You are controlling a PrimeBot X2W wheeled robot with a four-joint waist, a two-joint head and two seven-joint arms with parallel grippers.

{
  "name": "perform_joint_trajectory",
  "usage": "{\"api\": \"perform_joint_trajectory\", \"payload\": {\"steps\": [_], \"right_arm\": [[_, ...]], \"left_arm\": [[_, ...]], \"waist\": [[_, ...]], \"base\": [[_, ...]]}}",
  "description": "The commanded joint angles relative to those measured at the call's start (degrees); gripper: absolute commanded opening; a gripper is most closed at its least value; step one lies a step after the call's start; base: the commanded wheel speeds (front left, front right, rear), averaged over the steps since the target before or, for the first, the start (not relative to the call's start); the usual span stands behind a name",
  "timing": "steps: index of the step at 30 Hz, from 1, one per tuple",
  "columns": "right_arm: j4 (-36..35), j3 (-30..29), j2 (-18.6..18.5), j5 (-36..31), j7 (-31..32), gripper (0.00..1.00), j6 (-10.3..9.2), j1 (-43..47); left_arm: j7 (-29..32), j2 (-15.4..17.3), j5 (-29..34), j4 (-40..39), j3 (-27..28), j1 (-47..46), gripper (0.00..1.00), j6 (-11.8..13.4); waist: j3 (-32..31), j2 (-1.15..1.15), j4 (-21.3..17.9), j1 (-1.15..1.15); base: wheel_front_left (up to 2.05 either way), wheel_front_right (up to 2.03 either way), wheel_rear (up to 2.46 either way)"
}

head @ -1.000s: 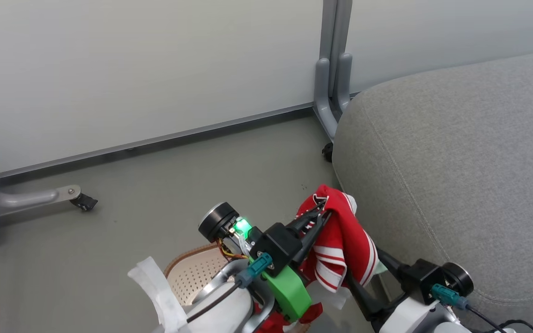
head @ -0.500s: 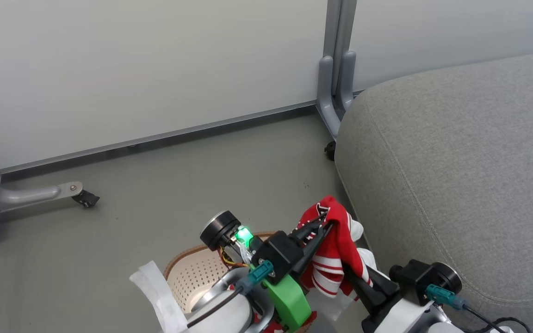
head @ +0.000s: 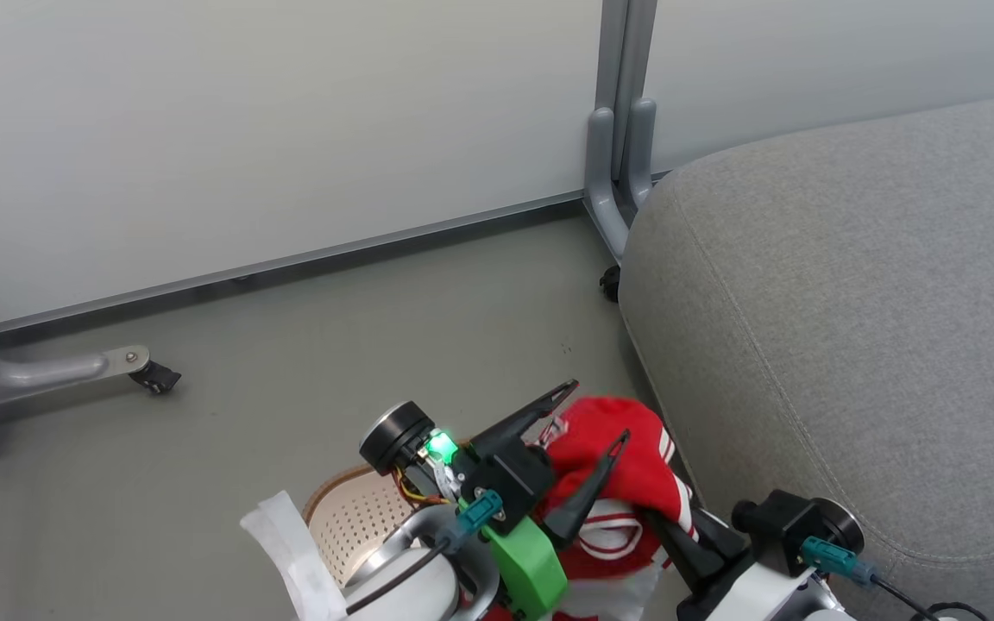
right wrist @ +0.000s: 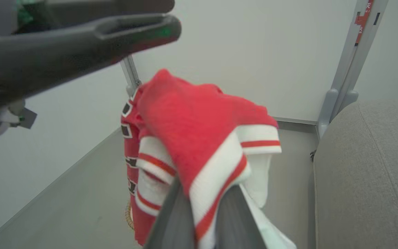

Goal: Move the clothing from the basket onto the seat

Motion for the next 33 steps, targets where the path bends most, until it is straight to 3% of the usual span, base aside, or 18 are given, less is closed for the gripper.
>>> {"api": "perform_joint_trajectory", "payload": {"steps": [1, 18, 25, 33], "right_arm": [[-0.3, -0.3, -0.2, 0.5, 0.0, 0.00, -0.08, 0.8], [-2.8, -4.6, -0.4, 0.1, -0.1, 0.00, -0.08, 2.3], [-7.0, -9.6, -0.3, -1.3, -0.1, 0.00, -0.08, 3.2], [-13.2, -13.2, -0.3, -3.2, -0.1, 0.00, -0.08, 4.2]], "left_arm": [[0.1, 0.4, -0.2, 0.2, 0.0, 1.1, 1.00, 0.4], [-0.5, 1.1, -2.5, 0.7, 0.6, 3.0, 1.00, 1.7], [-2.5, 2.6, -3.9, 0.8, 1.9, 5.4, 1.00, 3.1], [-5.1, 4.6, -4.6, 1.2, 1.7, 7.9, 1.00, 2.6]], "waist": [[-0.1, 0.00, 0.0, 0.00], [0.0, 0.00, -1.1, 0.00], [1.6, 0.00, -4.5, 0.00], [4.7, 0.00, -10.5, 0.00]], "base": [[0.00, 0.00, 0.00], [0.00, 0.00, 0.00], [0.00, 0.00, 0.00], [0.00, 0.00, 0.00]]}}
